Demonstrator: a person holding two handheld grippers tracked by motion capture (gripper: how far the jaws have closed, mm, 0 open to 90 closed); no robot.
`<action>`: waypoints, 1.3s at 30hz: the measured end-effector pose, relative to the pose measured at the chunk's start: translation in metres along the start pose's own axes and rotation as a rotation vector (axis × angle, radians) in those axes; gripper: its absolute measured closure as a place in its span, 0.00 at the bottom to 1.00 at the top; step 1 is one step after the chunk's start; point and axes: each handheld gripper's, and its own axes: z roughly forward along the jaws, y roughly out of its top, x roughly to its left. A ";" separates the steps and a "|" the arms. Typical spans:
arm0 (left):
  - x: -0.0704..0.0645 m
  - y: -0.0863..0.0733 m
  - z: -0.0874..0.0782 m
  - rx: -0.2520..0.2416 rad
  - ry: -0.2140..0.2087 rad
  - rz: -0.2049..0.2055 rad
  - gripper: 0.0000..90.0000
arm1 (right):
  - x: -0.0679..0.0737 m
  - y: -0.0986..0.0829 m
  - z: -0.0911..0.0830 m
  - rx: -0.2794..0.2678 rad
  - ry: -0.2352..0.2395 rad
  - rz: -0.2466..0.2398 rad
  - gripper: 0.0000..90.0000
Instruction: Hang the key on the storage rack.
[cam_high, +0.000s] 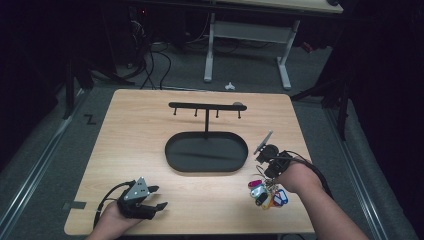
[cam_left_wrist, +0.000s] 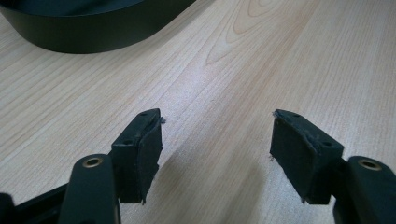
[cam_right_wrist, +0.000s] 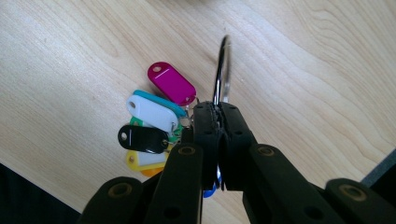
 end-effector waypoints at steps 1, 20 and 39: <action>0.000 0.000 0.000 0.000 0.000 0.000 0.38 | 0.000 -0.001 -0.001 -0.002 0.002 0.004 0.97; 0.000 0.000 0.001 0.006 -0.002 0.004 0.38 | -0.011 -0.006 -0.032 -0.022 -0.049 0.010 0.98; -0.001 0.000 0.002 0.014 -0.007 0.006 0.38 | -0.028 0.000 -0.069 -0.071 -0.011 0.074 0.98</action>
